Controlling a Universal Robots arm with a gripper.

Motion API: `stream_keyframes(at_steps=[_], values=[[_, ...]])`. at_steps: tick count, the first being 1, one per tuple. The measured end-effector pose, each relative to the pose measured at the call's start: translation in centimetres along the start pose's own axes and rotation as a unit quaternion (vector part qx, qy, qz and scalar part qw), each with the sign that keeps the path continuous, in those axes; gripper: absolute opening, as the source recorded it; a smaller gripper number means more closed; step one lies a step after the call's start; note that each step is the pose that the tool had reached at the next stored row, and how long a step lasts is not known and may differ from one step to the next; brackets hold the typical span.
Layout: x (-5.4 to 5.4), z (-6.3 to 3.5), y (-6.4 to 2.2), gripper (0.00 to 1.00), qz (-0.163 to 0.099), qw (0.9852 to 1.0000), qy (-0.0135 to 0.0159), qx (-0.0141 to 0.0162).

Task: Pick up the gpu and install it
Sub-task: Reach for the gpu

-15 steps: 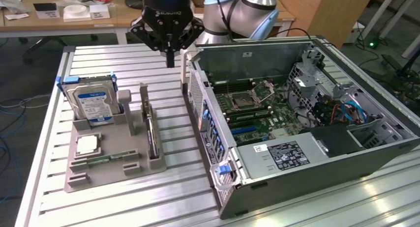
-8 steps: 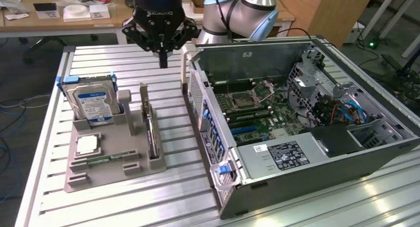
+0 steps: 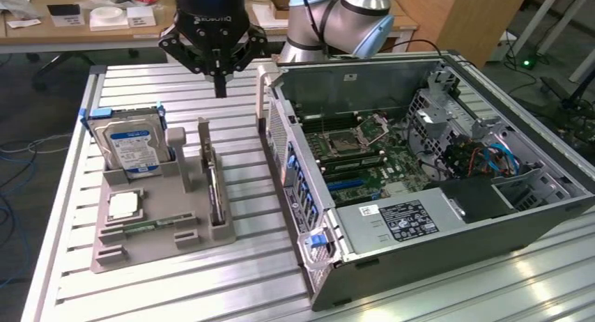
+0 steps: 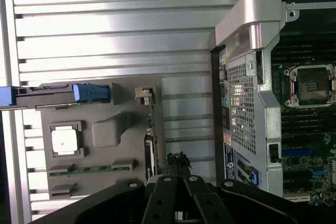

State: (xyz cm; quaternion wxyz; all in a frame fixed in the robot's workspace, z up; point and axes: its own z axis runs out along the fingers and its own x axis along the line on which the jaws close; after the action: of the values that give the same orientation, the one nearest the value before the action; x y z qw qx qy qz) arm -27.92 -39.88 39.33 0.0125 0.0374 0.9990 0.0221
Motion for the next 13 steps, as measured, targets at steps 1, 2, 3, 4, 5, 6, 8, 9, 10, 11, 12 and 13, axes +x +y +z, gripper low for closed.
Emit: stream_keyframes(at_steps=[1, 2, 3, 4, 5, 6, 8, 9, 10, 11, 12, 13], values=[[0.2, 0.0, -0.01, 0.11, 0.0, 1.0, 0.0, 0.0], [0.4, -0.01, -0.03, 0.11, 0.0, 1.0, 0.0, 0.0], [0.6, -0.01, -0.04, 0.11, 0.0, 1.0, 0.0, 0.0], [0.7, -0.01, -0.06, 0.11, 0.0, 1.0, 0.0, -0.0001], [0.9, -0.02, -0.07, 0.11, 0.0, 1.0, 0.0, 0.0], [1.1, -0.03, -0.08, 0.11, 0.0, 1.0, 0.0, 0.0], [1.5, -0.04, -0.11, 0.11, 0.0, 1.0, 0.0, 0.0], [1.7, -0.05, -0.13, 0.11, 0.0, 1.0, 0.0, 0.0], [1.9, -0.05, -0.14, 0.11, 0.0, 1.0, 0.0, 0.0], [2.1, -0.05, -0.15, 0.11, 0.0, 1.0, 0.0, 0.0], [2.3, -0.06, -0.17, 0.11, 0.0, 1.0, 0.0, 0.0], [2.5, -0.06, -0.18, 0.11, 0.0, 1.0, 0.0, 0.0]])
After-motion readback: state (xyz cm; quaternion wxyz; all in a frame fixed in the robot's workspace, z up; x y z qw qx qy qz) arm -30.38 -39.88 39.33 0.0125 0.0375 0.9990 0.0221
